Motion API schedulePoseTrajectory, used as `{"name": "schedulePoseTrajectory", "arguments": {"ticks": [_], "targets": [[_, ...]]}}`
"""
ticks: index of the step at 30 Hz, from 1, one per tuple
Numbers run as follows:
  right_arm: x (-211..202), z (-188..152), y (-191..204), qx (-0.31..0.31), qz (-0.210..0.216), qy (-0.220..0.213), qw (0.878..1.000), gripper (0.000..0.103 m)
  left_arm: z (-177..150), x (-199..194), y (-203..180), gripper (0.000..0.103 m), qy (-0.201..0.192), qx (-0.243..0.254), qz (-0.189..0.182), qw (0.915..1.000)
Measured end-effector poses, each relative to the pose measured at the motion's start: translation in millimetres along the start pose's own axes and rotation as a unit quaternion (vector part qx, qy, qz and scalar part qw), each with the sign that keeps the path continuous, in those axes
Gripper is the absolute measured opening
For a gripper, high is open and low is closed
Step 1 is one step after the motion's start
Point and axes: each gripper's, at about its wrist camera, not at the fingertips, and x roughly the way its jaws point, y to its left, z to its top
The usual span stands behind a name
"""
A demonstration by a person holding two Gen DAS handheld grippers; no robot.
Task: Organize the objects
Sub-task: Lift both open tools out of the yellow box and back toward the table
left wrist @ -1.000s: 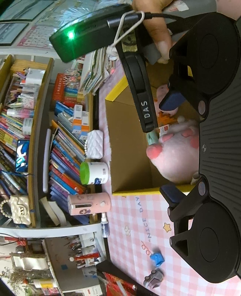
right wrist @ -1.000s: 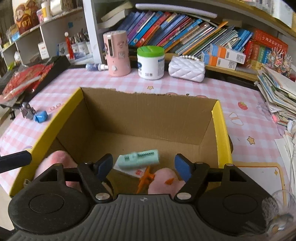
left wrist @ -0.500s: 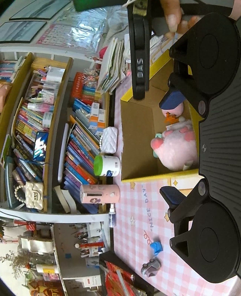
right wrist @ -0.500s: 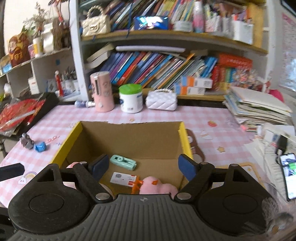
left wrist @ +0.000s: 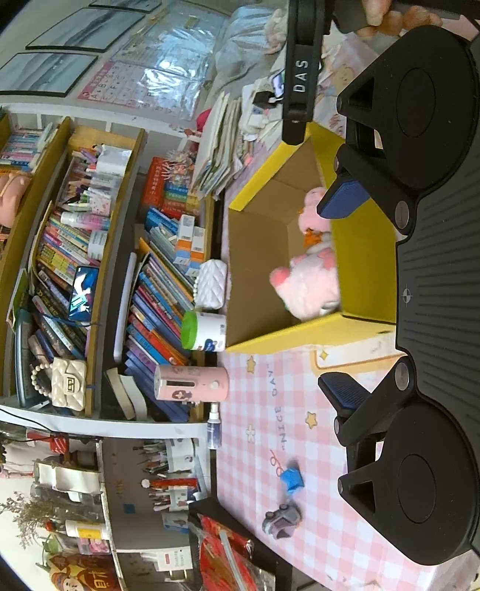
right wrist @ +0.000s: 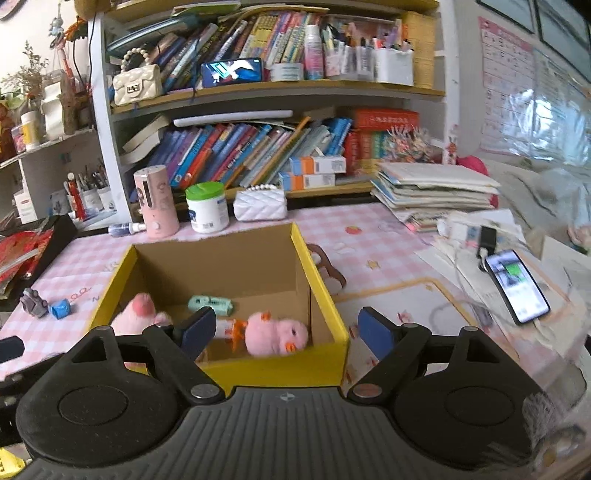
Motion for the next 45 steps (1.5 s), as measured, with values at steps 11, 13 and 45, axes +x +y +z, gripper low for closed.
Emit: {"name": "schedulePoseTrajectory", "arguments": {"ticks": [11, 13, 45], "targets": [[-27, -46, 30, 0.006, -0.011, 0.043, 0.999, 0.085, -28, -28, 23, 0.093, 0.040, 0.013, 0.020, 0.9989], [-30, -54, 36, 0.003, -0.014, 0.048, 0.999, 0.087, -32, -32, 29, 0.093, 0.047, 0.011, 0.027, 0.9985], [-57, -130, 126, -0.039, 0.033, 0.133, 0.990, 0.095, -90, -98, 95, 0.097, 0.109, -0.010, 0.093, 0.9896]]}}
